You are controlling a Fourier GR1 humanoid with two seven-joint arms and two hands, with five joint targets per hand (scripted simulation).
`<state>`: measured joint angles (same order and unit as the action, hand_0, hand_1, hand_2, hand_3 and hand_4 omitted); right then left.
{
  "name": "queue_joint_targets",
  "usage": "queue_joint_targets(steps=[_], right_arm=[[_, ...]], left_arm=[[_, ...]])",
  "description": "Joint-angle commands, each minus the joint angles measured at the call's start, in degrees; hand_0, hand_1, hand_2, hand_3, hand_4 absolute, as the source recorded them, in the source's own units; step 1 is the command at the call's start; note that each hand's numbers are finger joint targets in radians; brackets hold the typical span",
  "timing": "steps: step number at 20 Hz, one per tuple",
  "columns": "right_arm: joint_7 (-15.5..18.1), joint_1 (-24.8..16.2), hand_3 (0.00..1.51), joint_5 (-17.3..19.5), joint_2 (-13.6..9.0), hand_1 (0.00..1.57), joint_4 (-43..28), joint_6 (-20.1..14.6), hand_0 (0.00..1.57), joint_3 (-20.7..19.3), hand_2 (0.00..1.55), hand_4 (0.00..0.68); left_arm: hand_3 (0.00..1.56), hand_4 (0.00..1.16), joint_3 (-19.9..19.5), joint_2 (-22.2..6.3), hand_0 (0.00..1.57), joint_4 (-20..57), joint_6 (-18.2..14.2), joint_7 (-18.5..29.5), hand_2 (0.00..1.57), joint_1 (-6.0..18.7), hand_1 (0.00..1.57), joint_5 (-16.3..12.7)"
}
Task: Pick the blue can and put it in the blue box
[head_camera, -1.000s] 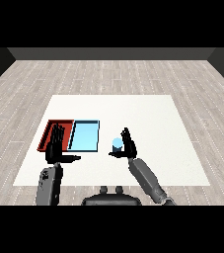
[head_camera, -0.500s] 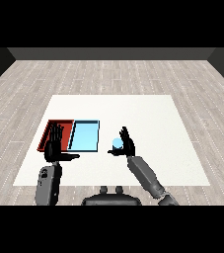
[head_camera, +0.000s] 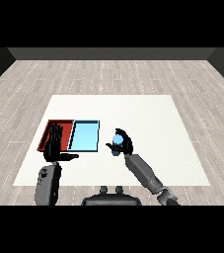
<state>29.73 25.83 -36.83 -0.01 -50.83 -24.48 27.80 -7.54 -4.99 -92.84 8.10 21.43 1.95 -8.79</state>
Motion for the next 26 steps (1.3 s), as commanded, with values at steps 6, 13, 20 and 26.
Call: queue_joint_targets(steps=[6, 13, 20, 26], right_arm=[[2.6, 3.5, 1.43, -3.4, 0.0, 1.51, 7.8, -10.0, 1.51, 5.9, 1.48, 0.620], [-9.1, 2.0, 1.40, 6.3, -4.4, 1.45, -9.3, -14.2, 1.45, 5.3, 1.45, 0.629], [-14.8, 5.4, 1.39, 14.2, -7.2, 1.43, -16.8, -18.8, 1.43, 7.8, 1.45, 0.624], [-21.2, 5.0, 1.41, 19.7, -11.9, 1.42, -24.6, -17.0, 1.42, 6.5, 1.44, 0.622]], left_arm=[[0.00, 0.00, 3.4, 2.6, 0.00, -7.5, -2.7, -4.3, 0.00, -3.2, 0.00, 1.4], [0.00, 0.00, 6.3, 3.6, 0.00, -4.0, -3.0, -2.3, 0.00, -3.6, 0.00, 5.2], [0.00, 0.00, 9.2, 4.2, 0.00, 0.2, -2.2, -6.6, 0.00, 2.4, 0.00, 6.0], [0.00, 0.00, 12.6, 4.3, 0.00, 4.2, -2.3, -4.9, 0.00, 1.3, 0.00, 7.9]])
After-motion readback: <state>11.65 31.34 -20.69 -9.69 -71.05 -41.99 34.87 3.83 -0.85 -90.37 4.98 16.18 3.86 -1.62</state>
